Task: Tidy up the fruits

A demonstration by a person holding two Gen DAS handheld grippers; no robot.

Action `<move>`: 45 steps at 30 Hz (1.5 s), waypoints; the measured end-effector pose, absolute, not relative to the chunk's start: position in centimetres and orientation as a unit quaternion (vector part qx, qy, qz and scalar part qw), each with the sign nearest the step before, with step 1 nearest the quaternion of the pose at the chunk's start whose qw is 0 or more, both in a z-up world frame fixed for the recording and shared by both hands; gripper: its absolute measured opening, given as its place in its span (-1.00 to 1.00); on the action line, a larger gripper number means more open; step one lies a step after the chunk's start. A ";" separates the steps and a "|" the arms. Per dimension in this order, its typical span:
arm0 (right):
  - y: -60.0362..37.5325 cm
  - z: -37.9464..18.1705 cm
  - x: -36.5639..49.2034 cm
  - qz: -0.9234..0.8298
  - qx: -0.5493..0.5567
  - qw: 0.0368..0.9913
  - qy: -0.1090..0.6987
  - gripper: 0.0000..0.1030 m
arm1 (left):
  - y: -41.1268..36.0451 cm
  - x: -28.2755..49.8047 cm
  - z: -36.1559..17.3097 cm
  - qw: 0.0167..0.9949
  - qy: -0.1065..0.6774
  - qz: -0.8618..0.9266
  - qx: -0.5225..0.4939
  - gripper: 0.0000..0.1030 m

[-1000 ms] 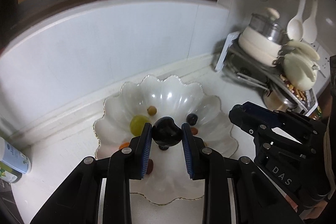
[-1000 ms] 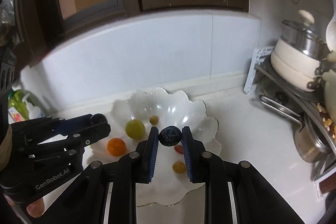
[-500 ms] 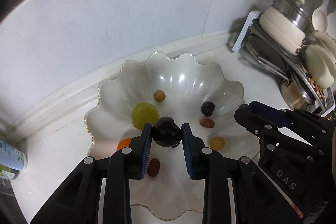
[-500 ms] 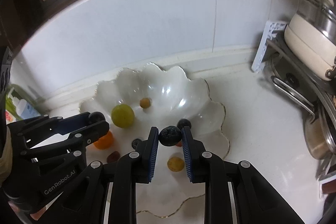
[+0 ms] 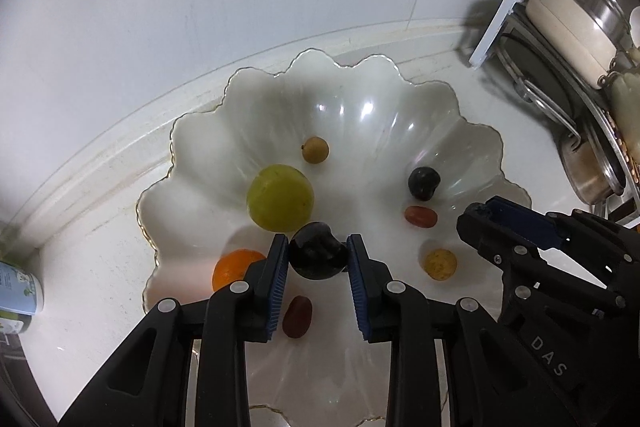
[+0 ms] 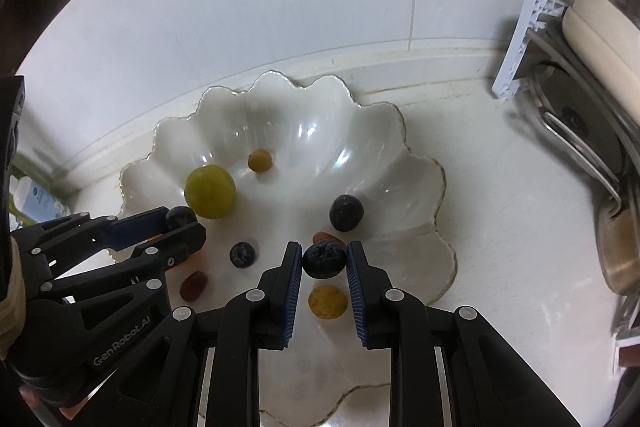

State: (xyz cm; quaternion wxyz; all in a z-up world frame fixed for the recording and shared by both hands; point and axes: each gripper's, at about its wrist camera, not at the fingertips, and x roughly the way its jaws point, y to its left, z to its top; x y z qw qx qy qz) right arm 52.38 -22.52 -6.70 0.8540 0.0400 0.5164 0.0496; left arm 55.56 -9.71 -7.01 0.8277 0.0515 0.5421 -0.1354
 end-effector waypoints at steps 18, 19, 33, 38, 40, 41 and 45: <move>-21.8 -4.0 48.8 0.007 -0.001 0.889 0.458 -0.05 | -5.9 51.5 -2.7 0.890 0.443 -0.047 0.099 0.64; -21.6 -3.7 48.4 0.004 -0.002 0.892 0.452 0.00 | -5.7 51.0 -2.4 0.894 0.435 -0.045 0.099 0.67; -20.7 0.9 38.0 -0.050 0.012 0.935 0.351 0.36 | -3.7 41.0 1.8 0.938 0.328 -0.041 0.104 0.89; -20.7 2.0 33.5 -0.059 0.007 0.946 0.318 0.41 | -3.4 36.6 3.0 0.948 0.298 -0.042 0.101 0.91; -20.9 2.4 31.8 -0.057 0.013 0.949 0.309 0.44 | -3.2 34.5 3.5 0.952 0.287 -0.040 0.095 0.91; -21.0 2.7 30.7 -0.055 0.015 0.951 0.303 0.45 | -3.0 33.2 3.8 0.955 0.280 -0.041 0.089 0.91; -21.1 3.6 26.3 -0.045 0.012 0.958 0.284 0.52 | -2.6 29.0 4.5 0.961 0.262 -0.045 0.077 0.95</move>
